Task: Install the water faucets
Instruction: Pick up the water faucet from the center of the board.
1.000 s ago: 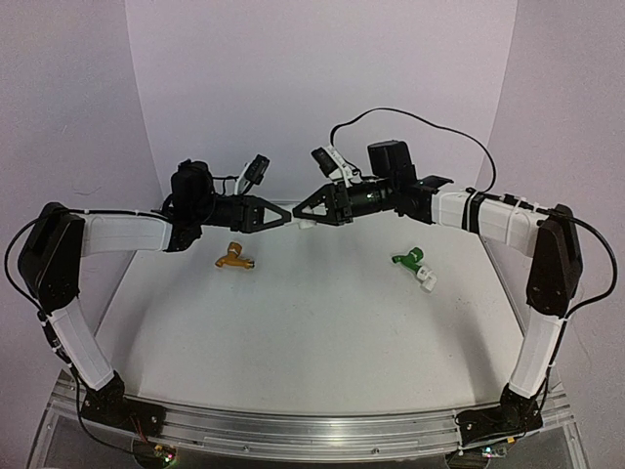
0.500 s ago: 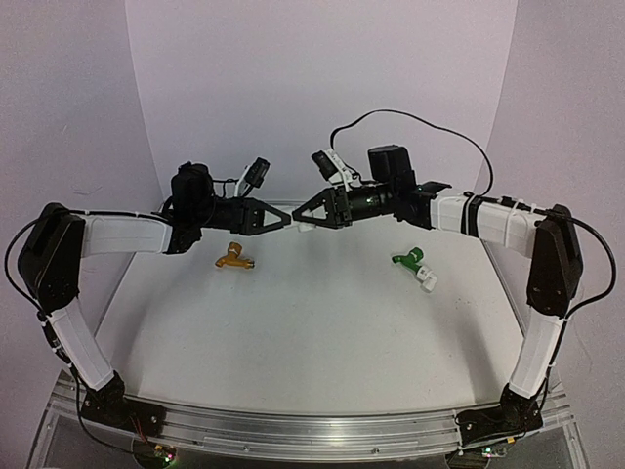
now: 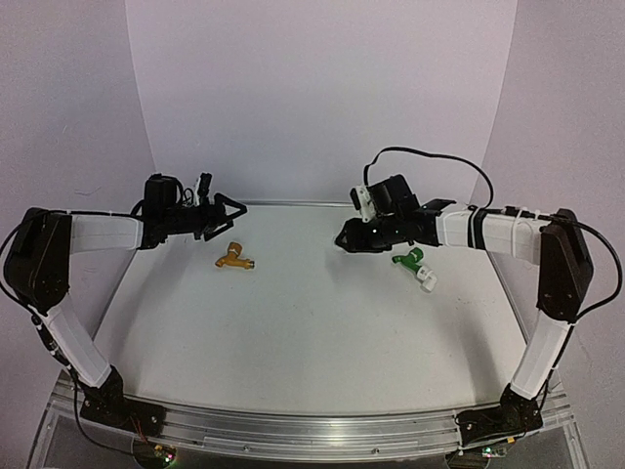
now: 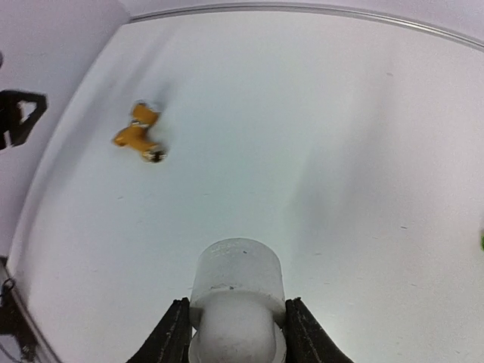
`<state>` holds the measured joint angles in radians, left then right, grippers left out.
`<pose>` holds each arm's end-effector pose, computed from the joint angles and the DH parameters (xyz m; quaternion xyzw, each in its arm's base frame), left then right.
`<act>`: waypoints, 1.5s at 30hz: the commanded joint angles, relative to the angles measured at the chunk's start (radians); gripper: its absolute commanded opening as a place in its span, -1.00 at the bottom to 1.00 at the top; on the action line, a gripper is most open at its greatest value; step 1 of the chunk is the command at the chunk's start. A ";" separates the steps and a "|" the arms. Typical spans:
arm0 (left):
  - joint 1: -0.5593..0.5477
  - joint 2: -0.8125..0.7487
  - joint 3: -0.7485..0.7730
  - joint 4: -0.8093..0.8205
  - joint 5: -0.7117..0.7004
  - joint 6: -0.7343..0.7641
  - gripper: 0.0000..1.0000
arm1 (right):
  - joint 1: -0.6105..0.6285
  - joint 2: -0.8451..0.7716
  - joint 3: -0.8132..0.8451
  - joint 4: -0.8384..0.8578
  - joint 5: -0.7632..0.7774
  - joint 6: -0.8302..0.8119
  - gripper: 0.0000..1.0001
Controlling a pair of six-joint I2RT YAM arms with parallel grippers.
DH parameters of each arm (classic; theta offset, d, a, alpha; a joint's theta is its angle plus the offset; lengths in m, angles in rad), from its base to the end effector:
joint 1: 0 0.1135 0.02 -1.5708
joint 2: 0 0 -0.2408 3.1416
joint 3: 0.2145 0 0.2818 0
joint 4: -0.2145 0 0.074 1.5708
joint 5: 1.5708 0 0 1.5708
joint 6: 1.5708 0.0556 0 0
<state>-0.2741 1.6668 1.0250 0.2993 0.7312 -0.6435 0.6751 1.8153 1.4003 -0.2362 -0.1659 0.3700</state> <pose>0.3829 -0.1462 0.1977 0.0623 0.7881 -0.5003 0.3531 0.3510 0.2927 0.2129 -0.1720 0.8771 0.2851 0.3462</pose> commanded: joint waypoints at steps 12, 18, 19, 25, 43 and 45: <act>-0.056 0.356 0.531 -0.833 -0.663 0.313 0.70 | -0.060 -0.123 -0.029 -0.053 0.120 -0.135 -1.00; -0.085 0.496 0.644 -0.890 -0.709 0.333 0.71 | -0.061 -0.130 -0.041 -0.054 0.077 -0.134 -1.00; -0.094 0.512 0.659 -0.900 -0.717 0.336 0.69 | -0.061 -0.130 -0.041 -0.054 0.073 -0.133 -1.00; -0.129 0.568 0.683 -0.909 -0.791 0.338 0.43 | -0.061 -0.140 -0.044 -0.052 0.058 -0.126 -1.00; -0.147 0.415 0.577 -0.869 -0.803 0.334 -1.00 | 0.005 -0.105 -0.026 -0.051 -0.014 -0.279 -1.00; -0.148 0.350 0.557 -0.854 -0.697 0.304 -1.00 | 0.073 -0.089 -0.007 -0.051 -0.015 -0.415 -1.00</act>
<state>-0.4183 2.1923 1.6152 -0.5782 -0.0904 -0.3081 0.6364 1.7256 1.3544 -0.3149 -0.1424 0.1736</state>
